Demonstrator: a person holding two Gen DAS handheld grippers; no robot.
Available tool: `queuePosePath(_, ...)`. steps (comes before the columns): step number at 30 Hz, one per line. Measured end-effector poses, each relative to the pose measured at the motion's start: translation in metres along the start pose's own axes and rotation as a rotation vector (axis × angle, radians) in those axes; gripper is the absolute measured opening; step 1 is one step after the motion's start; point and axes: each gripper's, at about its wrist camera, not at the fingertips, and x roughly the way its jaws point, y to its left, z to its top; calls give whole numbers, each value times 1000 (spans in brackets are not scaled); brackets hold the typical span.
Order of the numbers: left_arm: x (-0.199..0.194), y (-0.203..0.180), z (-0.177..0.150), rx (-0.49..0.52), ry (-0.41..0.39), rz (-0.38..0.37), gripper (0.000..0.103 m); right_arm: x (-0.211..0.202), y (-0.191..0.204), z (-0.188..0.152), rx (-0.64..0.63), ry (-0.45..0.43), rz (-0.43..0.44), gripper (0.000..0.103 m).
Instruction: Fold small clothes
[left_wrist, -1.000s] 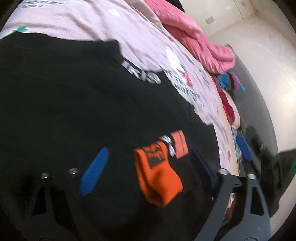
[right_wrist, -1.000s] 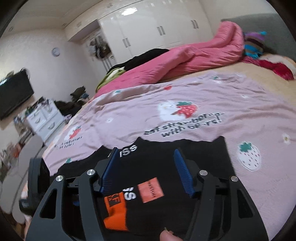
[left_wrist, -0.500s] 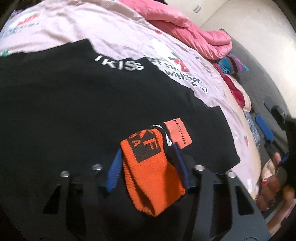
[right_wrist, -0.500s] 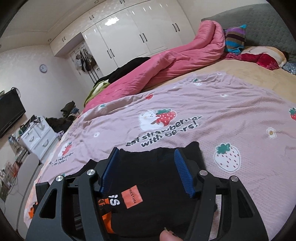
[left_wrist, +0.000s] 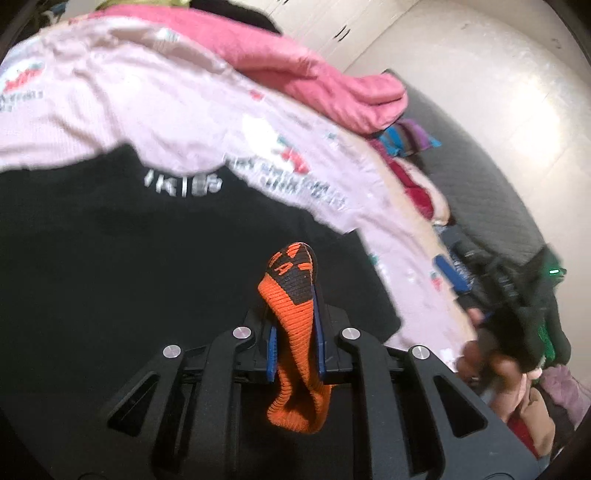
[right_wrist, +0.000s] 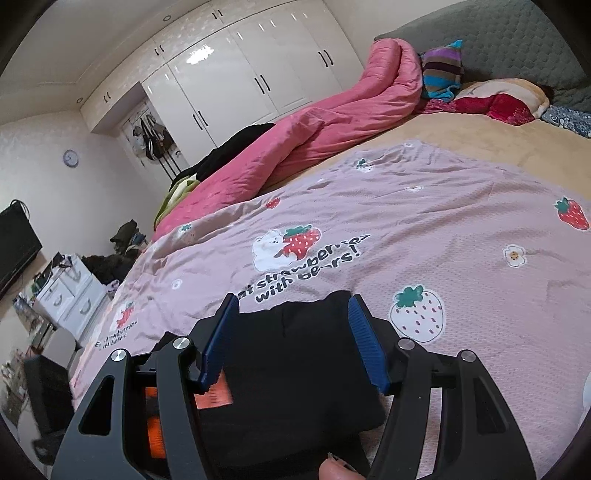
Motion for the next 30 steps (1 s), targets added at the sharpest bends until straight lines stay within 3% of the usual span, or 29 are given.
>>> queuePosePath(6,-49,-5,12,32,-121,36,8,1,1,0,-4,4,12,60)
queuePosePath(13,-77,19,10,-42,-181,82,8,2,5,-1,-19,19,11,60)
queuePosePath(22,-71,64,2,-143,-140,170,8,11,16,-7,-64,60,6,60)
queuePosePath(28,-72,77,1,-161,-135,224,13,16,34,-15,-134,82,11,60)
queuePosePath(30,-78,77,2,-149,-151,274,15,17,38,-16,-150,88,16,60)
